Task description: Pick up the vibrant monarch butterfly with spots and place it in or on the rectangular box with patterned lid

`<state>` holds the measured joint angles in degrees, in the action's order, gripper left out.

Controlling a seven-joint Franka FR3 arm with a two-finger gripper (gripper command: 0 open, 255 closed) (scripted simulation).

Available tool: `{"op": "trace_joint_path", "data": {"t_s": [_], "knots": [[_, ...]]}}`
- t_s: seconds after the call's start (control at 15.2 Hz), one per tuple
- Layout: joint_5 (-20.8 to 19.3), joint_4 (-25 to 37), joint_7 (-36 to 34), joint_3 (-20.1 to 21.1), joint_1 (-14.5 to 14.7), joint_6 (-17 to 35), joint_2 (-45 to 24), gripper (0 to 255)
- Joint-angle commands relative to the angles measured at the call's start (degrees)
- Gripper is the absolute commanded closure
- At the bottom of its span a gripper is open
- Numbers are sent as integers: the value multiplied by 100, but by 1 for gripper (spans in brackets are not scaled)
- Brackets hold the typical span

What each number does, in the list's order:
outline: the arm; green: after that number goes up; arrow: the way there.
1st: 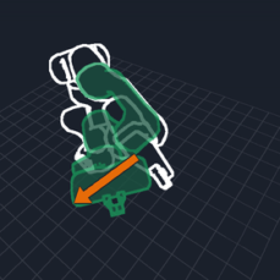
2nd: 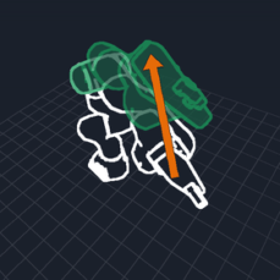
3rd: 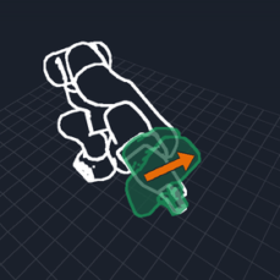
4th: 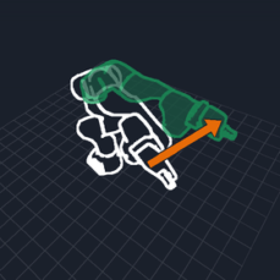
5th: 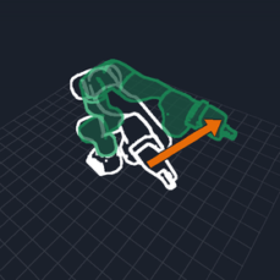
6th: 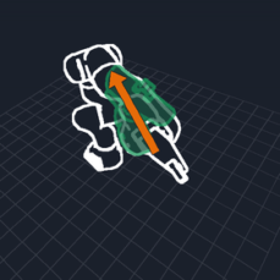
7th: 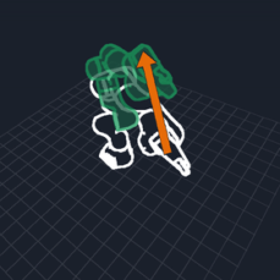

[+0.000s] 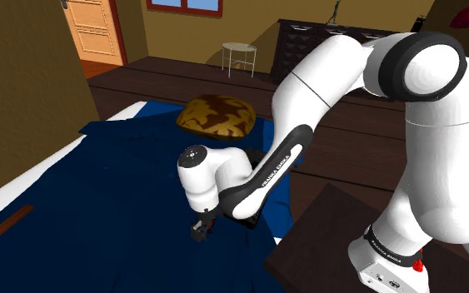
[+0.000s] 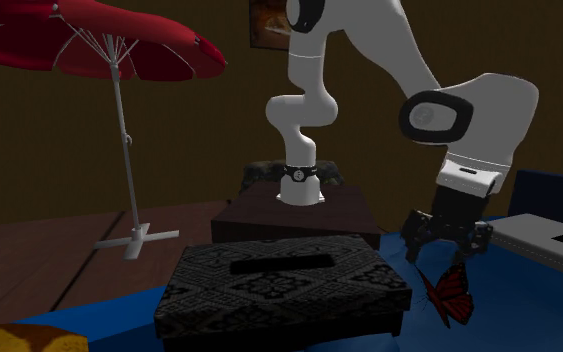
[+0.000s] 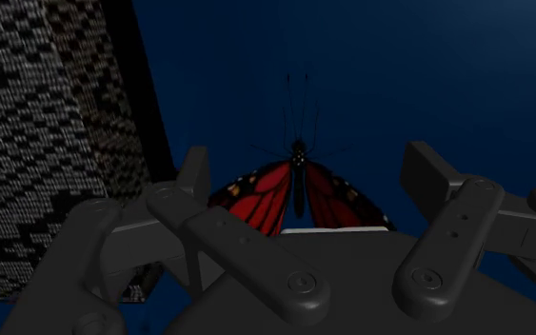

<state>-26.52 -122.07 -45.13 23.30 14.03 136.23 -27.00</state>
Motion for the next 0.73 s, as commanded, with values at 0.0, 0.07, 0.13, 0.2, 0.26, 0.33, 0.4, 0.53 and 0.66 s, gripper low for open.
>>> {"op": "trace_joint_path", "data": {"t_s": [0.0, 0.07, 0.13, 0.2, 0.26, 0.33, 0.4, 0.53, 0.66], "knots": [[-146, 49, -121, -89, 88, 110, -208, 0], [-191, 48, -149, -122, 102, 165, -266, 0], [-235, 48, -178, -155, 117, 220, -325, 0], [-280, 49, -207, -188, 132, 274, -384, 0], [-325, 52, -236, -222, 148, 328, -443, 0], [-369, 55, -264, -256, 164, 381, -504, 0], [-439, 64, -309, -311, 190, 464, -600, 0], [-439, 64, -309, -311, 189, 464, -600, 0], [-439, 64, -310, -311, 189, 464, -600, 0]]}}
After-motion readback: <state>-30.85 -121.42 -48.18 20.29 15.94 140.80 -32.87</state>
